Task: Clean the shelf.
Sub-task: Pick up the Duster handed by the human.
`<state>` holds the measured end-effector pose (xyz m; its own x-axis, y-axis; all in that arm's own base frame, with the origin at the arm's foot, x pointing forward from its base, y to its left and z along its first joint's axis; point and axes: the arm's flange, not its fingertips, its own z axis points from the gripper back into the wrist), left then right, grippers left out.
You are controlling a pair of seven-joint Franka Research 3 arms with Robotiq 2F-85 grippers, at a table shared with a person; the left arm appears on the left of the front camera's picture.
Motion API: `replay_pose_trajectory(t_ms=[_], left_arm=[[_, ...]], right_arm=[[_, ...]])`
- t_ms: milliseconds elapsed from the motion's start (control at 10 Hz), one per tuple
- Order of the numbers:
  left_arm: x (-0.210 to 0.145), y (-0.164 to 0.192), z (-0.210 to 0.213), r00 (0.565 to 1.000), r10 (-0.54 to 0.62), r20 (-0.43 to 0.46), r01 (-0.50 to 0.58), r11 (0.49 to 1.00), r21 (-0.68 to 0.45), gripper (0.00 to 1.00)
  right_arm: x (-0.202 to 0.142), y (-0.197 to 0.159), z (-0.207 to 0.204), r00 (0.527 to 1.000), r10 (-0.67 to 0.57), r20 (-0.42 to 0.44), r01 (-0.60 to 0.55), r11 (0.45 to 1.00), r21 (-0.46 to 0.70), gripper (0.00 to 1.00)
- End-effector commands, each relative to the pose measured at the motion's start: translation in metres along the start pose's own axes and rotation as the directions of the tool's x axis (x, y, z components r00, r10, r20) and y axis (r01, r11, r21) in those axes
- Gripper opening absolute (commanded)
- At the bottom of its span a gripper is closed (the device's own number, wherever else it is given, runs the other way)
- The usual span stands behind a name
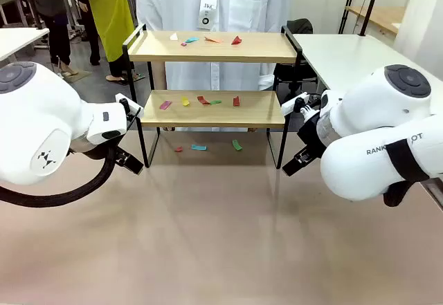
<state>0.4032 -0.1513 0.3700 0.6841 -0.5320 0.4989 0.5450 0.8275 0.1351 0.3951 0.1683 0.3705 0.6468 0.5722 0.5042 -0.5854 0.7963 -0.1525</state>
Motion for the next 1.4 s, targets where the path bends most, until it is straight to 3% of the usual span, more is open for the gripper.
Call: replay_pose_trajectory(t_ms=[0,900,1000,1100,1300], left_arm=[[0.000,0.000,0.000,1.000,0.000,0.000,0.000,1.000,0.000,1.00],[0.000,0.000,0.000,1.000,0.000,0.000,0.000,1.000,0.000,1.00],[0.013,0.012,0.020,1.000,-0.005,0.025,0.007,0.999,-0.053,1.00],[0.021,0.023,0.035,0.997,-0.079,-0.012,0.078,0.995,-0.065,1.00],[0.031,0.051,0.062,0.994,-0.108,0.001,0.107,0.983,-0.152,1.00]], right_arm=[[0.000,0.000,0.000,1.000,0.000,0.000,0.000,1.000,0.000,1.00],[0.000,0.000,0.000,1.000,0.001,0.000,-0.001,1.000,0.000,1.00],[0.021,-0.015,0.014,1.000,-0.015,0.019,0.014,0.999,0.047,1.00],[0.029,-0.031,0.034,0.998,-0.039,0.051,0.036,0.997,0.063,1.00],[0.025,-0.068,0.074,0.990,-0.049,0.134,0.035,0.994,0.107,1.00]])
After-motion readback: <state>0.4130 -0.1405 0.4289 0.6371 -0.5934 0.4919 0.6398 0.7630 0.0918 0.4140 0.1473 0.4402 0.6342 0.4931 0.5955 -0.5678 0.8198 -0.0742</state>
